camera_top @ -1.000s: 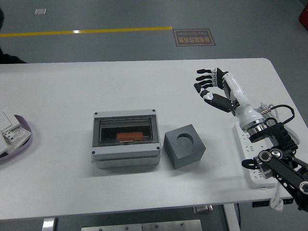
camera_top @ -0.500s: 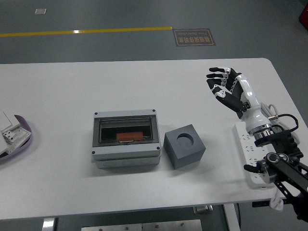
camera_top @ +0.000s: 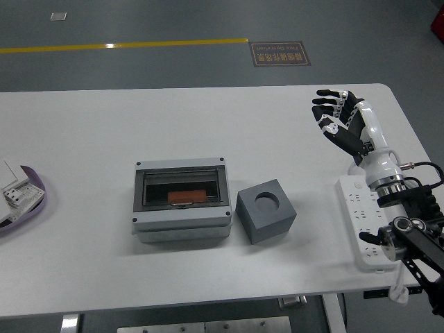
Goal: Pick up the cylinder from the cube,place it in the box,flap close box
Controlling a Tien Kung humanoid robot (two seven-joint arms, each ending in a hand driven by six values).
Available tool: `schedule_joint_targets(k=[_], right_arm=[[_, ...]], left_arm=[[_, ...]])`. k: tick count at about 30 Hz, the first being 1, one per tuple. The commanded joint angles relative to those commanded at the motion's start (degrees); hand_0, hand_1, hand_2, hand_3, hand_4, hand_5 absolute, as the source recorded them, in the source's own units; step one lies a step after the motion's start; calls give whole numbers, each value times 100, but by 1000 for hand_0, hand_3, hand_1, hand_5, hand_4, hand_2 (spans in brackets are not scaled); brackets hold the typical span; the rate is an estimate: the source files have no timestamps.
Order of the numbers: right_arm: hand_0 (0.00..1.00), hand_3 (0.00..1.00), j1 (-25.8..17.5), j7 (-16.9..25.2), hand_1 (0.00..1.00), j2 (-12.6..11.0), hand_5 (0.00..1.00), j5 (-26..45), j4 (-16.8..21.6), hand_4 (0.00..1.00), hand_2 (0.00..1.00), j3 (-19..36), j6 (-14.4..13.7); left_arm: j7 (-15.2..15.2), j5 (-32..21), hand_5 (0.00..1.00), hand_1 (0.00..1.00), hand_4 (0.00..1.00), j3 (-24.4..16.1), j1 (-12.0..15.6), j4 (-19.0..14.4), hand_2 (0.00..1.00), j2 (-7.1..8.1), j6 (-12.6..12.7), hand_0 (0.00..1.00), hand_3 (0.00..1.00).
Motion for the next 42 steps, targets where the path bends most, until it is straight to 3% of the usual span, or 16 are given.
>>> schedule_joint_targets(k=[27,42], right_arm=[[671,638,-122,-12,606,-50,249,-241,-38,709,622,276,-35],[666,640,-126,4,599,-40,242,-202,-77,701,619,247,-33]], left_arm=[[88,34,161,588,767,-57,-43,41,597,-78,37,526,656],[149,-358,164,588,771,380,-66,148,598,-136,60,525,655]])
